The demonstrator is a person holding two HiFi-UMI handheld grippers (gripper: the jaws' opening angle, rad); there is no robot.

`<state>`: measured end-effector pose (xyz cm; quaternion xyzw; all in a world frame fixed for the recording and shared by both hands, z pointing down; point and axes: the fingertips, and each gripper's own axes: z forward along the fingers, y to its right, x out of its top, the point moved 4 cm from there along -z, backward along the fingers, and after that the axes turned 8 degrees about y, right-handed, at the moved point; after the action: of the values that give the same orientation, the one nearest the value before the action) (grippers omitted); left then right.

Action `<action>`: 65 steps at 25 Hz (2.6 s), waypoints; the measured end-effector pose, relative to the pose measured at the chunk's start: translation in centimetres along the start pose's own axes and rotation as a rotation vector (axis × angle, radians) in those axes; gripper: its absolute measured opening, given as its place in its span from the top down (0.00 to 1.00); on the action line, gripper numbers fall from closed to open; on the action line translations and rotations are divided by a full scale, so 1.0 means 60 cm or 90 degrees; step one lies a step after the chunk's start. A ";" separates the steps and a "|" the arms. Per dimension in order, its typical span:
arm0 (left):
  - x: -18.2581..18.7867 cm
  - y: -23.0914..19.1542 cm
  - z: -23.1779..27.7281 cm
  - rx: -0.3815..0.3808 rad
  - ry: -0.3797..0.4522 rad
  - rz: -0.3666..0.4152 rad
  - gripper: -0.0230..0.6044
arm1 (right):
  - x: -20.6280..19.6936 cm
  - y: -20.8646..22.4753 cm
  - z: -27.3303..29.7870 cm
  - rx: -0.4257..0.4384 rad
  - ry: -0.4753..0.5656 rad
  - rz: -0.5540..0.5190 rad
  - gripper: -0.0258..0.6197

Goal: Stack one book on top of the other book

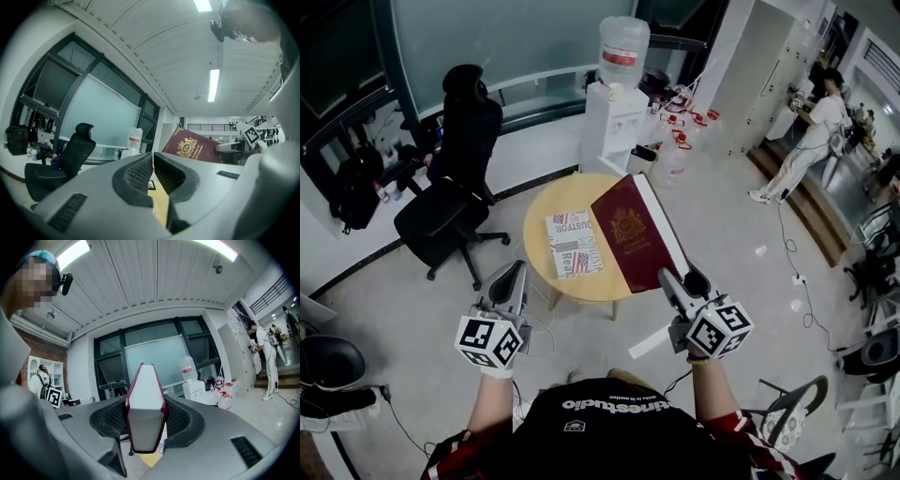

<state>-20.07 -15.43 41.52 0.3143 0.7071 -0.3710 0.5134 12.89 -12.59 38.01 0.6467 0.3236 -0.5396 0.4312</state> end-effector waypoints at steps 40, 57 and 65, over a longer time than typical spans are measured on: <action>-0.007 -0.037 0.122 0.036 -0.026 0.047 0.93 | -0.105 0.127 0.215 0.037 -0.091 0.090 0.58; -0.037 -0.034 0.120 0.057 -0.041 0.035 0.92 | -0.210 0.144 0.283 0.001 -0.144 0.131 0.58; -0.054 -0.048 0.104 0.083 -0.062 0.028 0.93 | -0.277 0.144 0.313 -0.015 -0.176 0.162 0.58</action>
<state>-18.47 -22.46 43.95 0.3437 0.6484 -0.4200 0.5338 9.21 -32.47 55.20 0.5969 0.1829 -0.5605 0.5441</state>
